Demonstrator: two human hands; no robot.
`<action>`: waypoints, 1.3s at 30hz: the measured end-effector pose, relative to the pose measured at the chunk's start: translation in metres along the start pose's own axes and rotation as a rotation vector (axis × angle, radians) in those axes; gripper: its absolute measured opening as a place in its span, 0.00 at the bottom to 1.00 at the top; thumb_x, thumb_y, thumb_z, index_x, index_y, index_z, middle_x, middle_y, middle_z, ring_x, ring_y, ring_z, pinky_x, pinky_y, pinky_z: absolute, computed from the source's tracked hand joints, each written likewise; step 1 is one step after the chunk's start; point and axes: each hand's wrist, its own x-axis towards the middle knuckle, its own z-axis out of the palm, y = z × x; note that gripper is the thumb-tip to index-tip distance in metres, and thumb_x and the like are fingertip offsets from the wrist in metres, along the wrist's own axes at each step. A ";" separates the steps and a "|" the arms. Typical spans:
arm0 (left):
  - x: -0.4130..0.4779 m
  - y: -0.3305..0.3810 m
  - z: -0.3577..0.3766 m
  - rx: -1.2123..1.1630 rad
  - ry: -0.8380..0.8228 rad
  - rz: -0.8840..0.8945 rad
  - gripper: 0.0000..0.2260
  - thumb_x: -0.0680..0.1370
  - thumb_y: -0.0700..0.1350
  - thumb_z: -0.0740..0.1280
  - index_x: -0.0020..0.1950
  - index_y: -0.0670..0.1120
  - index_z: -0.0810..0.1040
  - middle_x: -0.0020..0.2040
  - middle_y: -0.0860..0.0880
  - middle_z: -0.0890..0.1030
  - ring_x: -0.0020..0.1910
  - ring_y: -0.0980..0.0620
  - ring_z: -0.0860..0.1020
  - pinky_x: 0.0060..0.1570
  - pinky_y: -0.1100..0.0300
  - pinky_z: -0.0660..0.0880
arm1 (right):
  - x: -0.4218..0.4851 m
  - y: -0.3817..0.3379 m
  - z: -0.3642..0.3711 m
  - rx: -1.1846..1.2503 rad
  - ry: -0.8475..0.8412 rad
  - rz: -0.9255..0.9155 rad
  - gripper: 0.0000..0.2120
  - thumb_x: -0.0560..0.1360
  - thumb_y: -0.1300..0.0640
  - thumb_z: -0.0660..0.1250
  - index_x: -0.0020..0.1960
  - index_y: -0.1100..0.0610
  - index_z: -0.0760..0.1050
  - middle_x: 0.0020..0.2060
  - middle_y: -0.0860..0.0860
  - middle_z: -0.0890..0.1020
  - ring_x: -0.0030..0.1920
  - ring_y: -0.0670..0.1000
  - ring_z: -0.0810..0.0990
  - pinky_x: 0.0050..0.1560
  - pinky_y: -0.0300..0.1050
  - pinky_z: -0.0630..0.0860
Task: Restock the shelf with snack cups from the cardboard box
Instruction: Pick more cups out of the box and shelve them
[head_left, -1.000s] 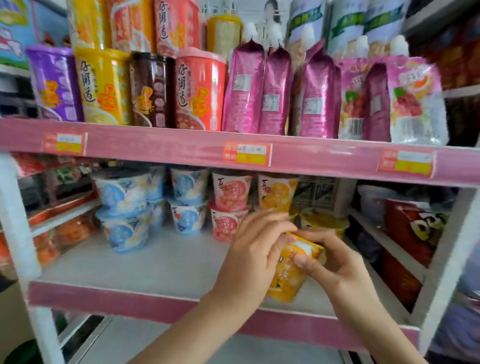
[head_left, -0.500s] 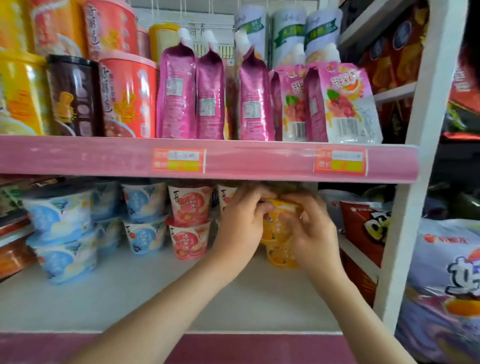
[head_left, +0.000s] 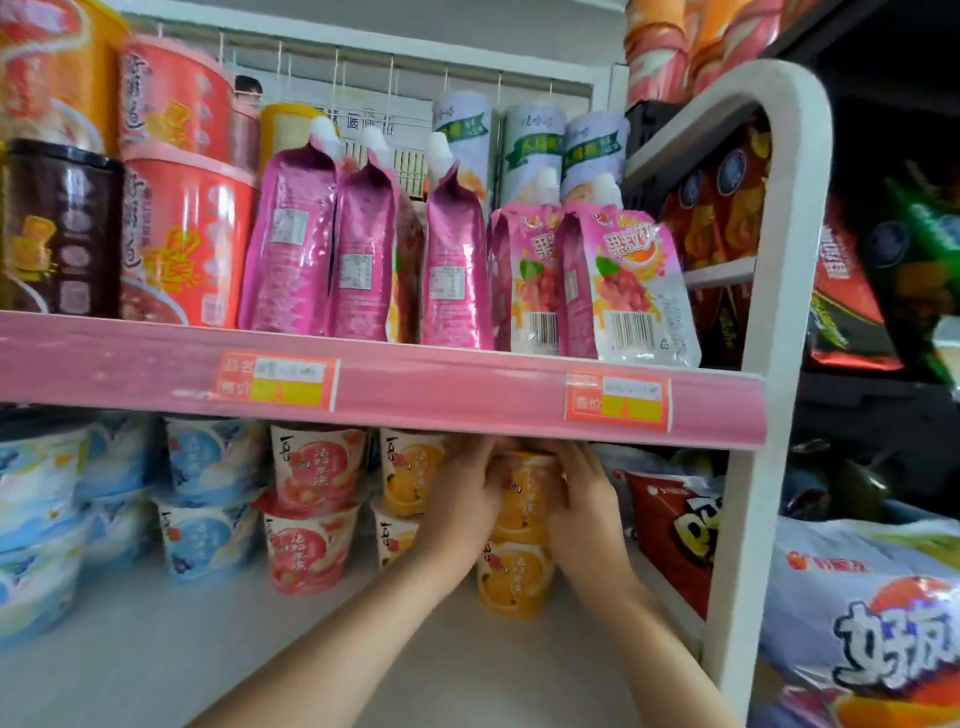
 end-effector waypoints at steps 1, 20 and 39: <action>0.002 -0.001 0.002 0.001 -0.036 -0.018 0.13 0.78 0.38 0.63 0.62 0.46 0.74 0.51 0.51 0.77 0.53 0.50 0.76 0.50 0.65 0.69 | 0.002 0.002 0.002 -0.005 0.003 0.034 0.19 0.76 0.67 0.61 0.65 0.56 0.73 0.63 0.55 0.75 0.64 0.54 0.72 0.66 0.51 0.69; -0.009 -0.015 0.016 0.353 -0.097 0.060 0.21 0.82 0.40 0.55 0.75 0.50 0.59 0.76 0.51 0.58 0.73 0.50 0.60 0.68 0.59 0.60 | -0.010 -0.010 0.022 -0.406 -0.190 0.217 0.39 0.75 0.64 0.64 0.76 0.54 0.43 0.76 0.56 0.43 0.72 0.57 0.59 0.69 0.44 0.61; -0.209 0.042 -0.138 0.353 -0.071 -0.390 0.18 0.77 0.42 0.61 0.67 0.42 0.70 0.67 0.44 0.72 0.67 0.51 0.69 0.65 0.73 0.57 | -0.187 -0.146 -0.002 -0.113 -0.414 0.024 0.32 0.71 0.64 0.71 0.70 0.60 0.61 0.66 0.58 0.70 0.65 0.54 0.63 0.65 0.50 0.66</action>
